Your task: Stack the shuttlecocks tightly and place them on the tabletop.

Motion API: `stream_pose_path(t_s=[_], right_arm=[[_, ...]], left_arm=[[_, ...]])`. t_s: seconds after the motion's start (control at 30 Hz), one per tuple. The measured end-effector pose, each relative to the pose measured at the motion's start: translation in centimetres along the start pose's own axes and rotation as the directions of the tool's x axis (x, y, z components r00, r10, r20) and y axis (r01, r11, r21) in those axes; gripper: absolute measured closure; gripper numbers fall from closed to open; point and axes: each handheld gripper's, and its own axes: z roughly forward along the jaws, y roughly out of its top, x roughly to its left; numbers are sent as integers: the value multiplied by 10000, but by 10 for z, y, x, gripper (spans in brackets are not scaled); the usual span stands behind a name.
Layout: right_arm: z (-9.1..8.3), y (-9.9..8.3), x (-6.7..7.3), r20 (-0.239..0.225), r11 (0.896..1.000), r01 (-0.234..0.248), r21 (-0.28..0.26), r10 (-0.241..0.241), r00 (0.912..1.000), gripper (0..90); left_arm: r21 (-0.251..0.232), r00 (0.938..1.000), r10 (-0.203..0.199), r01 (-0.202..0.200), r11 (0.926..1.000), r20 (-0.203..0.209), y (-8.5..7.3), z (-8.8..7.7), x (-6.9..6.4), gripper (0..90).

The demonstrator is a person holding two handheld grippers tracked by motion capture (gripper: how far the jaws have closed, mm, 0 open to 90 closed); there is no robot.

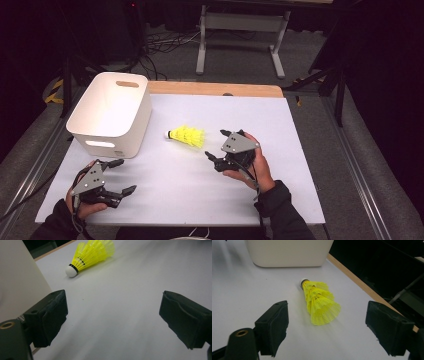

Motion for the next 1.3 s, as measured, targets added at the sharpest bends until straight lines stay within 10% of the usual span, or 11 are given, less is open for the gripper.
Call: stream_pose_path(t_s=[1.3], right_arm=[[-40,-49,8,626,9990,-212,406,187,9979,146]], left_arm=[[19,10000,-23,23,10000,-71,0,0,-1,89]])
